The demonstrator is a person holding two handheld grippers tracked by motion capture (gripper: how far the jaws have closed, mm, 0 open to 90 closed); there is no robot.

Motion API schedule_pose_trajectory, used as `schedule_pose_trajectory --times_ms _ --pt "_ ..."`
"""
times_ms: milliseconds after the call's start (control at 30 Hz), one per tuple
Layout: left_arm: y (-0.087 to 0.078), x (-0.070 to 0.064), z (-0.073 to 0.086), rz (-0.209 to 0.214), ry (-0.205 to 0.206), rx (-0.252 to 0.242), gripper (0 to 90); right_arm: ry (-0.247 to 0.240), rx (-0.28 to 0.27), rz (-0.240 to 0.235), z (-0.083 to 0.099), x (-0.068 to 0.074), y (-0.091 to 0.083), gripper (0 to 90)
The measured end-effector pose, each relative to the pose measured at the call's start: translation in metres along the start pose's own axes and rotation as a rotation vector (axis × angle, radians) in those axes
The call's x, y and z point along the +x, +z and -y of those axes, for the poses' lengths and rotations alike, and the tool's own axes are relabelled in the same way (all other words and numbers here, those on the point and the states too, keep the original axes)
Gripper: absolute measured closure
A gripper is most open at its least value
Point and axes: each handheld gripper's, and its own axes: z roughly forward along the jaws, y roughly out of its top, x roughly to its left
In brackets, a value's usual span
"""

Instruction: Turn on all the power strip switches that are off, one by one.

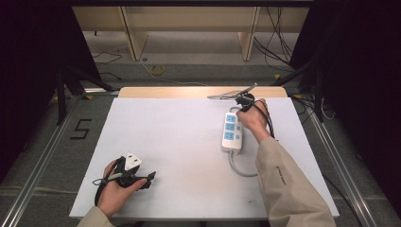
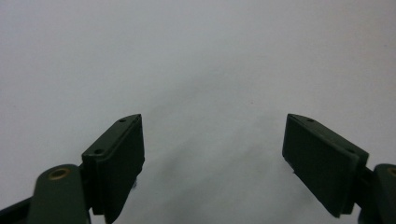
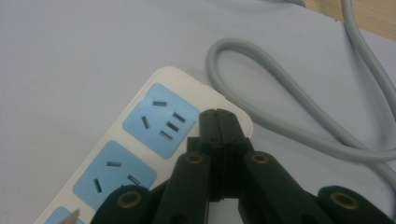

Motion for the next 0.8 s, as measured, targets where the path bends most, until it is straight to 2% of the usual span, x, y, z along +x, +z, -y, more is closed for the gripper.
schedule_pose_trajectory --times_ms 800 --pt "-0.0002 -0.0003 0.0000 0.001 0.004 0.003 20.8 -0.001 0.008 0.001 0.0003 0.0000 0.0022 90.0"
